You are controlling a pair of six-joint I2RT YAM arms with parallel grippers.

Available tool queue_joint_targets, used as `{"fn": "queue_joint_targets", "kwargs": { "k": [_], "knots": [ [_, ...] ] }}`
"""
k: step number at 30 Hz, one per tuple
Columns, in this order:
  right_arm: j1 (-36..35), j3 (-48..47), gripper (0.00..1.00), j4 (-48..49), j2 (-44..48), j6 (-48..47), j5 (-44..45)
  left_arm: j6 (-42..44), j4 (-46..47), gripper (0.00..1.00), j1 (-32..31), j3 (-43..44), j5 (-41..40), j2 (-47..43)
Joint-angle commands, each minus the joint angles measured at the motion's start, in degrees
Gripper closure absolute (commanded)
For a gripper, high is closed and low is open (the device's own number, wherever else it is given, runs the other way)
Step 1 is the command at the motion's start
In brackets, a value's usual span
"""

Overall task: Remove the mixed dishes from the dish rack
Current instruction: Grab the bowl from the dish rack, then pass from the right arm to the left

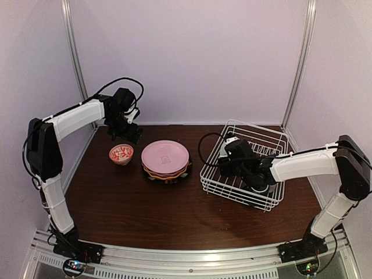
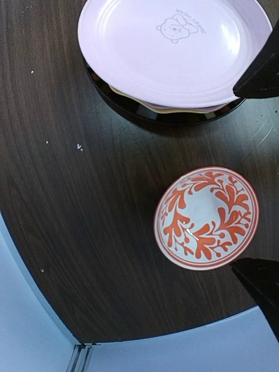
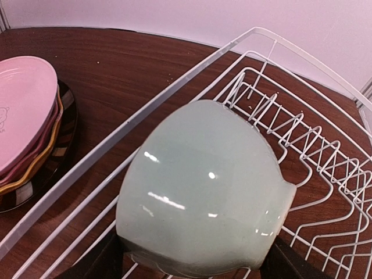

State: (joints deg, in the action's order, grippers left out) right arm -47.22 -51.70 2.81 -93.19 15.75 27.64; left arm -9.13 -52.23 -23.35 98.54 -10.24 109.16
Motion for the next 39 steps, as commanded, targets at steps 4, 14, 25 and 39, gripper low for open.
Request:
{"fn": "queue_joint_targets", "kwargs": {
  "k": [4,14,25,39],
  "knots": [
    [4.2,2.6,0.39,3.0,6.0,4.1,-5.7,-1.4,6.7,0.02,-0.3,-2.8,1.0,-5.9],
    [9.7,6.0,0.42,5.4,10.7,6.4,-16.6,-0.7,23.9,0.03,-1.0,-10.8,9.5,-14.0],
    [12.7,6.3,0.43,4.4,16.5,5.8,-22.9,4.5,49.5,0.03,-5.8,-26.4,18.0,-22.0],
    [14.4,5.0,0.45,3.2,21.2,4.1,-34.5,22.4,67.5,0.03,-13.0,-31.1,29.6,-17.3]
  ]
}}
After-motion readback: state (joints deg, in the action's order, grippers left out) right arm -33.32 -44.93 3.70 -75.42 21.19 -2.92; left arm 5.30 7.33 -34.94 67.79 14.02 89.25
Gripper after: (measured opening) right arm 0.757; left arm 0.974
